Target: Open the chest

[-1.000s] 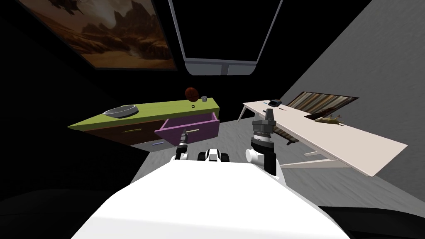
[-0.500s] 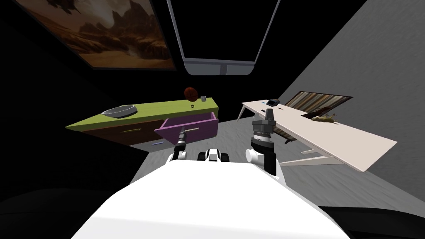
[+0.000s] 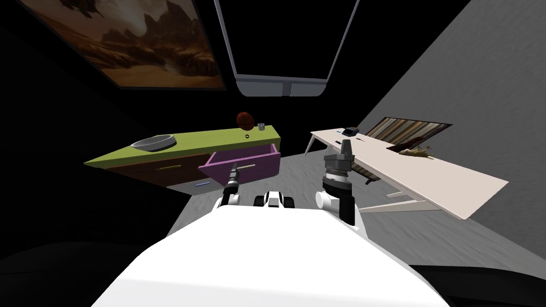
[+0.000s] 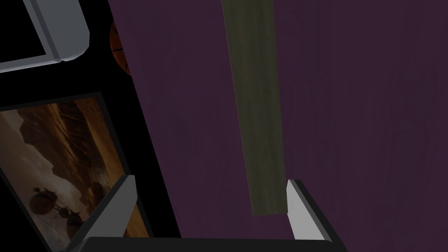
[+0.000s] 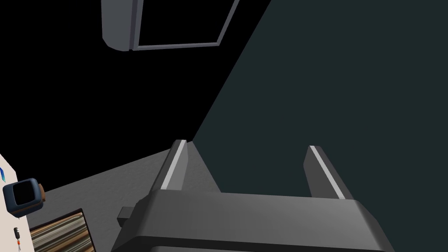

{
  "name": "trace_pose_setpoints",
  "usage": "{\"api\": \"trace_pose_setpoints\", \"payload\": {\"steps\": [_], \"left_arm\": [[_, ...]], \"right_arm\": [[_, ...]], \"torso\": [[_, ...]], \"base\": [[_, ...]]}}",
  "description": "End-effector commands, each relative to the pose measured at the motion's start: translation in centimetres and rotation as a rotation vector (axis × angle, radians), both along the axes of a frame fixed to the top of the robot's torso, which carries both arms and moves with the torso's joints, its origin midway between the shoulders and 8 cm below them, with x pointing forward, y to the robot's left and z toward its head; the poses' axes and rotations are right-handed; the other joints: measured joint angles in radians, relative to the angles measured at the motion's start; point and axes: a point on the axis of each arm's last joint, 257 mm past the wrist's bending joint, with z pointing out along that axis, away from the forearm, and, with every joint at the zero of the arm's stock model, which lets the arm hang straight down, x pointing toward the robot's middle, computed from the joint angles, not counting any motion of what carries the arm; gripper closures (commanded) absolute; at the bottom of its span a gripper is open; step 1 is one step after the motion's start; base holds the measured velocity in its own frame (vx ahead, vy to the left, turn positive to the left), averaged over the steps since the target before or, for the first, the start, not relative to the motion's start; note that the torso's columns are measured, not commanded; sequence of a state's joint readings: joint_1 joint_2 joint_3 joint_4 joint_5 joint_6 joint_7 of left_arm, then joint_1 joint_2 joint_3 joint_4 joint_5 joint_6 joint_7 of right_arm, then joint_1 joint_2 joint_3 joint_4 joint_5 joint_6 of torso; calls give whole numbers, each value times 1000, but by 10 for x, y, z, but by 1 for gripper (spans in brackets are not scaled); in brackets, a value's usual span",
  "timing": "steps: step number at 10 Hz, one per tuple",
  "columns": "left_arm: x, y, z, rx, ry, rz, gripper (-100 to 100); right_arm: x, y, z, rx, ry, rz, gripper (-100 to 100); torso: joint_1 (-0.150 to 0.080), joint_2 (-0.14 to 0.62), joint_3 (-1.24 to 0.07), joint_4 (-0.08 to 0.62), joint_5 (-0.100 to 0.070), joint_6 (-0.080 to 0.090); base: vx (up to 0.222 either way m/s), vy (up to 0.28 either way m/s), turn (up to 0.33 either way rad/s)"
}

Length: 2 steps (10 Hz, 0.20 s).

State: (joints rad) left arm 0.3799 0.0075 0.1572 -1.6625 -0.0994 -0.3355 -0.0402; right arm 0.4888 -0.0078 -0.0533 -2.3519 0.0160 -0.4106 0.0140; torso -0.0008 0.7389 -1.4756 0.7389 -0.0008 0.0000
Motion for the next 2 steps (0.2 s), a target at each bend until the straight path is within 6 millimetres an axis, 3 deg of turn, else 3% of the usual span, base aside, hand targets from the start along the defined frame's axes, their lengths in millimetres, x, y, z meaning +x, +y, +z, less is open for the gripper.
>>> {"api": "trace_pose_setpoints", "payload": {"steps": [1, 2], "left_arm": [[0, 0, 0, 0, 1, 0, 0], [0, 0, -1, 0, 2, 0, 0]], "right_arm": [[0, 0, 0, 0, 0, 0, 0], [0, 0, 0, 0, 0, 0, 0]], "torso": [[0, 0, 0, 0, 0, 0], [0, 0, 0, 0, 0, 0]], "base": [[0, 0, 0], [0, 0, 0]]}}
